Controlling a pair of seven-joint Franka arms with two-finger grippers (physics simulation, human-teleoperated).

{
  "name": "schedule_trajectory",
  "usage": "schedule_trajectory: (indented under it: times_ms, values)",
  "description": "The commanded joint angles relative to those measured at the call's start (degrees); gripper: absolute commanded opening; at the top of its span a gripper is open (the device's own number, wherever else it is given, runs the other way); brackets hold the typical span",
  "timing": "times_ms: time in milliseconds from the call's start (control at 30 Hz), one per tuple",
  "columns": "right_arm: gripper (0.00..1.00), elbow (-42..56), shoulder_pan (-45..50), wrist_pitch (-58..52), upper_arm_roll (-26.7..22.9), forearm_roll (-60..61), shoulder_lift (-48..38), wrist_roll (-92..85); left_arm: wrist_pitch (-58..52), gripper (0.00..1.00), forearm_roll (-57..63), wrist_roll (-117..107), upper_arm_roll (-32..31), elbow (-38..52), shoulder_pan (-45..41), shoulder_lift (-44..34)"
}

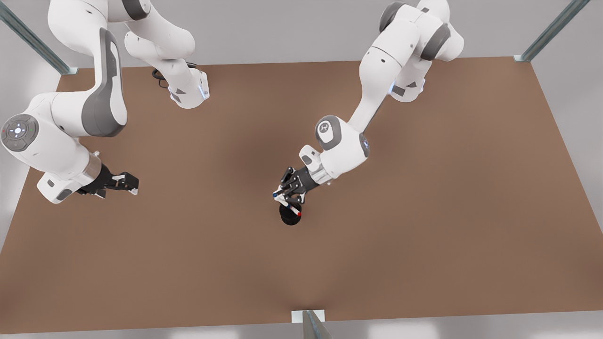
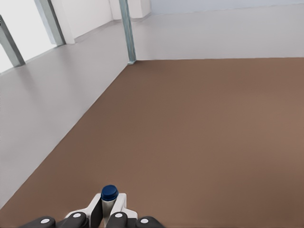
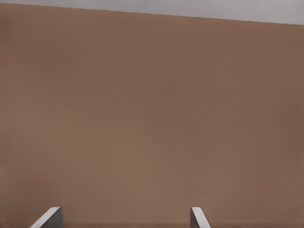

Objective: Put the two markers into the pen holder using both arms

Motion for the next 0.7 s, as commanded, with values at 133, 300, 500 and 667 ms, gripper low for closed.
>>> schedule_trajectory:
  times_ms: [133, 300, 500, 667]
  values:
    - [1.0, 0.0, 0.0, -0.1, 0.0, 0.1, 0.0, -1.5, 4.3, 0.21, 0.3, -7.1, 0.0, -0.4, -0.4, 1.2]
    - [1.0, 0.0, -0.2, -0.1, 0.0, 0.1, 0.1, -1.6, 4.3, 0.21, 0.0, -6.3, 0.0, -0.2, -0.3, 2.2]
    - [1.0, 0.0, -0.5, -0.1, 0.0, 0.1, 0.1, -1.8, 6.5, 0.21, -0.1, -6.3, 0.0, 0.0, -1.4, 4.0]
    - [1.0, 0.0, -0.6, -0.1, 0.0, 0.0, 0.1, -1.8, 7.2, 0.21, 0.0, -6.3, 0.0, 0.0, -2.4, 4.3]
